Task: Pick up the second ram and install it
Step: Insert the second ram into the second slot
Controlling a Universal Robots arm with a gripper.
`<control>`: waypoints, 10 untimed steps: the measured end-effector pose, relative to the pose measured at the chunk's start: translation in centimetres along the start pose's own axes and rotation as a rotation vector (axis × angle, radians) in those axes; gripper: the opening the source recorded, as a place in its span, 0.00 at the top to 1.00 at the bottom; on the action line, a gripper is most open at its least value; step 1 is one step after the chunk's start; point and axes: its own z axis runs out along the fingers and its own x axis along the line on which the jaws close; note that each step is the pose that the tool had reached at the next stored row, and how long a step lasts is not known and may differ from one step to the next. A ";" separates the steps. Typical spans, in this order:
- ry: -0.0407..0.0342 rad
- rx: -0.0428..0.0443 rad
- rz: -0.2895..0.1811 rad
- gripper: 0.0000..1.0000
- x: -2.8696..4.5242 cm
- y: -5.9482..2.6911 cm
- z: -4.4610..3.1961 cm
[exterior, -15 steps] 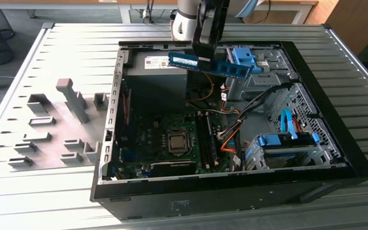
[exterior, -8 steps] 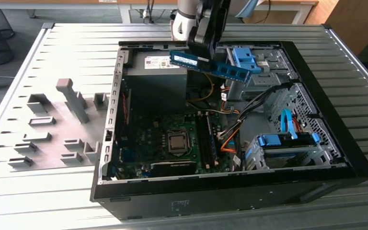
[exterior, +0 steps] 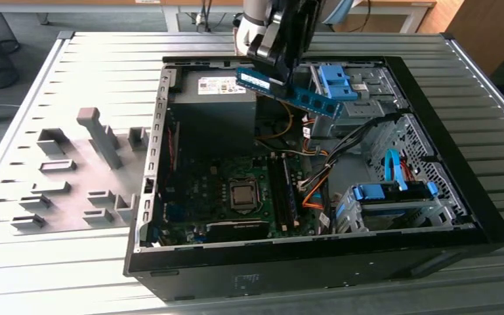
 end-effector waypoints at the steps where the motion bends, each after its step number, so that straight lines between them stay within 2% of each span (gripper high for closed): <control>1: 0.0000 0.0003 0.017 0.86 0.00 0.00 0.01; 4: -0.0001 0.0011 0.057 0.86 0.00 0.00 0.02; 10: -0.0001 0.0013 0.065 0.86 0.01 0.01 0.02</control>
